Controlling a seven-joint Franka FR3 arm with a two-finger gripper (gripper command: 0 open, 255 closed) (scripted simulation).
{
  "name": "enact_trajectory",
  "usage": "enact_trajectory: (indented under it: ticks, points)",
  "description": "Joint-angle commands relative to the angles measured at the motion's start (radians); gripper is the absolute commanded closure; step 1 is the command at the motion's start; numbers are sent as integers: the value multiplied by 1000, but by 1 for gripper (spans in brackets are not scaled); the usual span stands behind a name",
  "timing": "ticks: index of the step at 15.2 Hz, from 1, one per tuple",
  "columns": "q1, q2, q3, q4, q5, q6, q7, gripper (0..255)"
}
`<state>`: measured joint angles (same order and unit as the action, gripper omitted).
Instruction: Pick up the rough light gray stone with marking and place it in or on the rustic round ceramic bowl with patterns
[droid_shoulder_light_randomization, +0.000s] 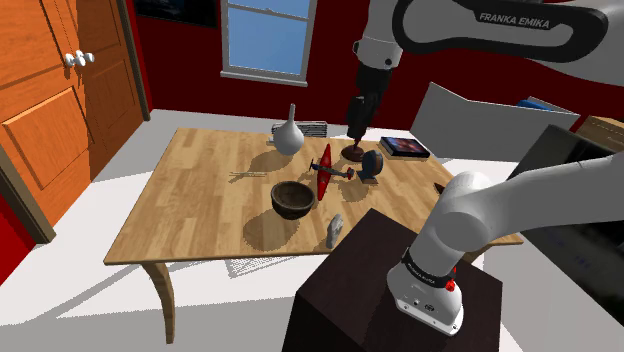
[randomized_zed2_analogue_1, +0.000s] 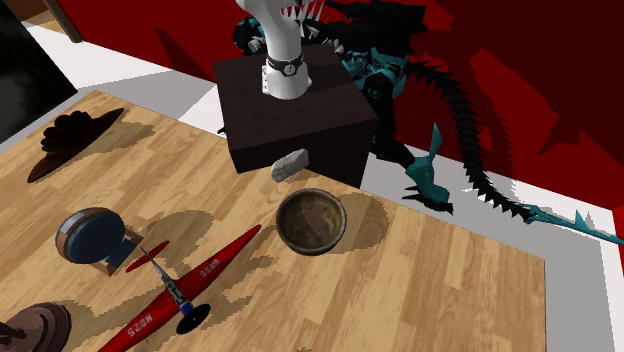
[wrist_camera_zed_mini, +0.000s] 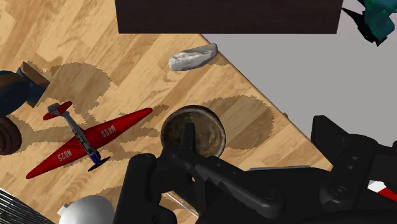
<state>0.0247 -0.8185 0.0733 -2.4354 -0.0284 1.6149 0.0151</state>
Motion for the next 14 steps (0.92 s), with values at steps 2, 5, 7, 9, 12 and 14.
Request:
enact_trajectory:
  ticks: [2,5,7,9,12,14]
  points:
    - [-11,3,3,-30,3,30,26,0]
    - [-44,21,15,-116,12,123,105,0]
    - [-65,40,22,-169,18,188,157,0]
    - [-87,65,30,-218,24,255,209,0]
    - [-121,115,43,-285,33,362,286,0]
    - [-144,157,52,-324,38,437,338,0]
